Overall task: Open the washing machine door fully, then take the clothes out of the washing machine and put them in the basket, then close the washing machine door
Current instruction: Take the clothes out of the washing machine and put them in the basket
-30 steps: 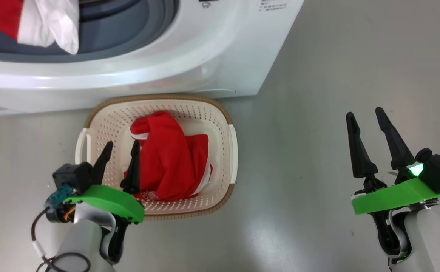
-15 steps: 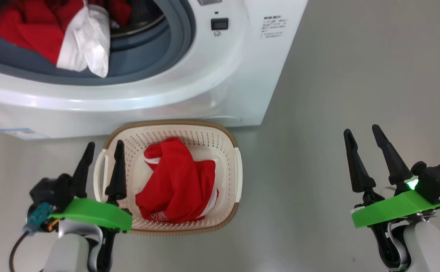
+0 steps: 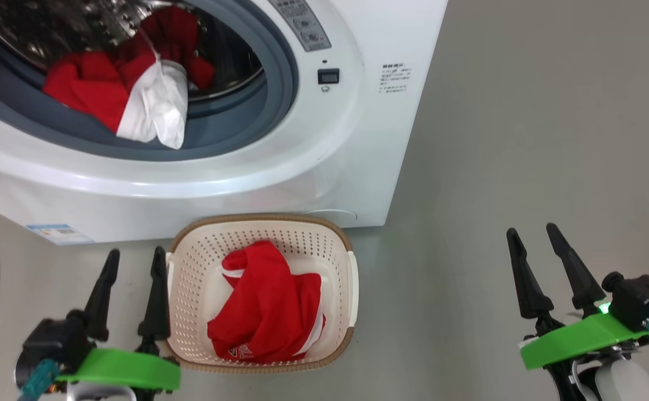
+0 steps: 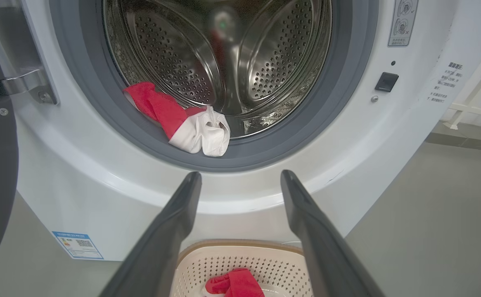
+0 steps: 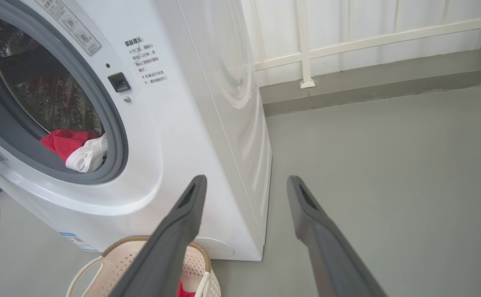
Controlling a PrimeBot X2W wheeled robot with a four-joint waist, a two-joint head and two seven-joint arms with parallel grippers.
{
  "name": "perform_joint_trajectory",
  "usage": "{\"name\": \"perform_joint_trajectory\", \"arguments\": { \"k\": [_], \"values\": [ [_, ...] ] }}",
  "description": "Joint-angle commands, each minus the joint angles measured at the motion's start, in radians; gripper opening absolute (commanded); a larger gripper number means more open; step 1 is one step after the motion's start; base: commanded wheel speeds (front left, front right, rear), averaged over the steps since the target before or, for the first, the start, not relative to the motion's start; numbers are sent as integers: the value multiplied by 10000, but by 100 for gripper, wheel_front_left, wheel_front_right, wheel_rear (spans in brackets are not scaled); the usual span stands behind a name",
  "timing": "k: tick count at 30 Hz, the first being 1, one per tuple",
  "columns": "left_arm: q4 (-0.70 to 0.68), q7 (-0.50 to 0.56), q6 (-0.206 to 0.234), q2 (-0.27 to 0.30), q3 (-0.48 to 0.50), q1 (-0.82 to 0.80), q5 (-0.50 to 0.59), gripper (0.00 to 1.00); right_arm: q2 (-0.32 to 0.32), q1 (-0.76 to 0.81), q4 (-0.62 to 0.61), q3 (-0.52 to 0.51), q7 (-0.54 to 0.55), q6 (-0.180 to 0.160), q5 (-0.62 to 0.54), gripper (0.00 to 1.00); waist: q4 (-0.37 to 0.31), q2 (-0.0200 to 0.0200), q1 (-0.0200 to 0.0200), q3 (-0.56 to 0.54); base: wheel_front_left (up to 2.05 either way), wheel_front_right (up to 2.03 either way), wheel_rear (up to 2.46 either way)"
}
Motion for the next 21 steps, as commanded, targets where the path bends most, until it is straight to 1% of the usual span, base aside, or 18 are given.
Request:
{"name": "perform_joint_trajectory", "arguments": {
  "k": [1,6,12,21],
  "values": [
    [-415,-49,6,217,403,274,146,100,-54,150,-214,167,-65,50,69,100,3,0,0,-238,0,0,0],
    [-893,-49,6,210,581,882,309,100,-35,535,-233,52,-65,50,105,100,-28,0,0,-492,0,0,0],
    [-1286,-49,6,207,699,1413,210,100,19,798,-271,-101,-65,50,119,100,-77,0,0,-614,0,0,0],
    [-1390,-49,6,206,692,1516,15,100,29,835,-332,-146,-65,50,104,100,-68,0,0,-579,0,0,0]
  ]
}}
